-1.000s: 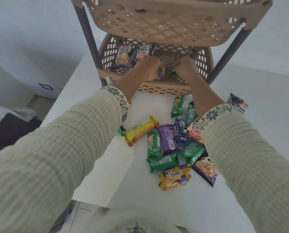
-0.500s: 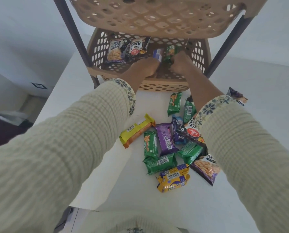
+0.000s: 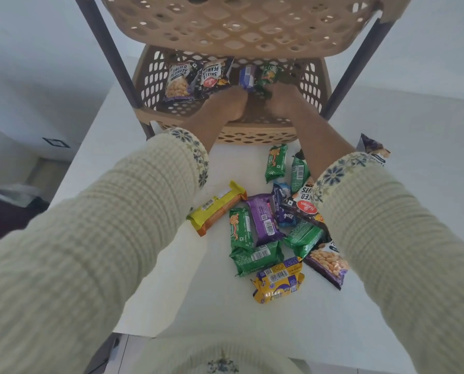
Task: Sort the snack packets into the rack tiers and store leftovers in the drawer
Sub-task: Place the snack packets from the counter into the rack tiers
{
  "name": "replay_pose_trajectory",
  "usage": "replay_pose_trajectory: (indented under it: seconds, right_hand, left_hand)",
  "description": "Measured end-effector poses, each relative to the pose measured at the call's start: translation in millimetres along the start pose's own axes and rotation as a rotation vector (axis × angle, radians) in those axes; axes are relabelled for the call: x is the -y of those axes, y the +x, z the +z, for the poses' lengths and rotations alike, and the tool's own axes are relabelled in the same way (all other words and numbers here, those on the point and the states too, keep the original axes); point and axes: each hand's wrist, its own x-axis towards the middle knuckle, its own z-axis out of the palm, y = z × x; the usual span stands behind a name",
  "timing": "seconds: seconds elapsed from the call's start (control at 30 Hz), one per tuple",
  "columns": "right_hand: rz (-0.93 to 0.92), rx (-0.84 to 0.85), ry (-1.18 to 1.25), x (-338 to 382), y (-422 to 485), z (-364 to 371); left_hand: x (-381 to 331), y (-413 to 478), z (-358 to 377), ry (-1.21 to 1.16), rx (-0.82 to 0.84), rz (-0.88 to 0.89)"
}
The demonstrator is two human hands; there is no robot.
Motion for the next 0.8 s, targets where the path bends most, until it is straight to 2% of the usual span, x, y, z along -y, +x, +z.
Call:
replay_pose_trajectory:
  seconds: [0.17,0.3,0.43,0.53,0.6,0.7,0.8]
  right_hand:
    - [0.038,-0.105,0.058,13.6,-33.6,-8.5]
    - [0.082,-0.319,0.152,21.5,-65.2,-8.2]
    - [0.001,-0.569,0.207,27.2,-96.2,-4.1]
    - [-0.179,-0.729,0.234,31.5,-116.4,5.5]
    - [-0.250,-0.817,0.232,35.4,-128.8,16.4]
    - [-0.274,-0.836,0.252,41.4,-145.0,35.8]
    - [-0.227,-0.680,0.290,50.1,-160.7,58.1]
  left_hand:
    - [-2.9,-28.5,-17.5,-0.092,-0.080,-0.075]
    - [-10.4,-59.9,-28.1,-0.218,-0.312,-0.084]
    - [-9.3,-101.4,-25.3,-0.323,-0.521,0.080]
    - [-6.9,-136.6,-11.9,-0.275,-0.715,0.255]
    - [-4.3,-159.2,7.3,-0.229,-0.802,0.292]
    - [0.2,-191.5,46.0,-0.244,-0.722,0.300]
    - [6.2,-213.5,72.8,-0.272,-0.430,0.225]
